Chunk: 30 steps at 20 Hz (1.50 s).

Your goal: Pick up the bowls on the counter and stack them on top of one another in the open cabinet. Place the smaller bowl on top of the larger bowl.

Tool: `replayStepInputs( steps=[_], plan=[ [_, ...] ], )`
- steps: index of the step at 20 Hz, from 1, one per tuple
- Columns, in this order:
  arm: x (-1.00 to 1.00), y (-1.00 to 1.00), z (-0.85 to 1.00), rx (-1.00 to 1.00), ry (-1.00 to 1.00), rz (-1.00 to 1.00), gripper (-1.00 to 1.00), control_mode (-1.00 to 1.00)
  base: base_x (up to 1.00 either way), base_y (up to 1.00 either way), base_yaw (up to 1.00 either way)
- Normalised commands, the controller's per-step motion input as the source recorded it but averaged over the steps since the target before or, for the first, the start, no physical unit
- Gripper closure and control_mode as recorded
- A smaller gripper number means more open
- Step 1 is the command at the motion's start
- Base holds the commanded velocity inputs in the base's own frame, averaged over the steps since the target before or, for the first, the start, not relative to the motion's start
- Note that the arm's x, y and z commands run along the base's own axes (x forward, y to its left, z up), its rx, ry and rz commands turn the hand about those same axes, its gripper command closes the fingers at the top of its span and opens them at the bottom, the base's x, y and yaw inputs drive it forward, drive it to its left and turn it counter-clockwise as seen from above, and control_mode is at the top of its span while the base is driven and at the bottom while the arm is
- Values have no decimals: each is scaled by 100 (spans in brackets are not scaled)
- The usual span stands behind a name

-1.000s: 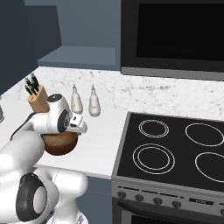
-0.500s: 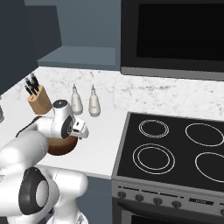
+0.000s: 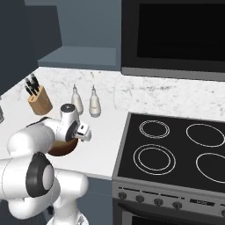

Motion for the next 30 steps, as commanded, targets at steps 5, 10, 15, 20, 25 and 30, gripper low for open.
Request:
replayStepInputs(
  steps=[5,10,15,20,25,30],
  plan=[
    [24,17,-26,3,0,0,-100,-100,0,0,0],
    [19,15,-19,1,1,0,100,-100,0,0,0],
    [0,-1,6,0,-3,0,100,-100,0,0,0],
    [-15,-25,54,6,-22,-7,100,-100,0,0,0],
    [-43,-60,91,16,-27,-18,100,-100,0,0,0],
    [-57,-66,100,19,-25,-20,100,-100,0,0,0]
  ],
)
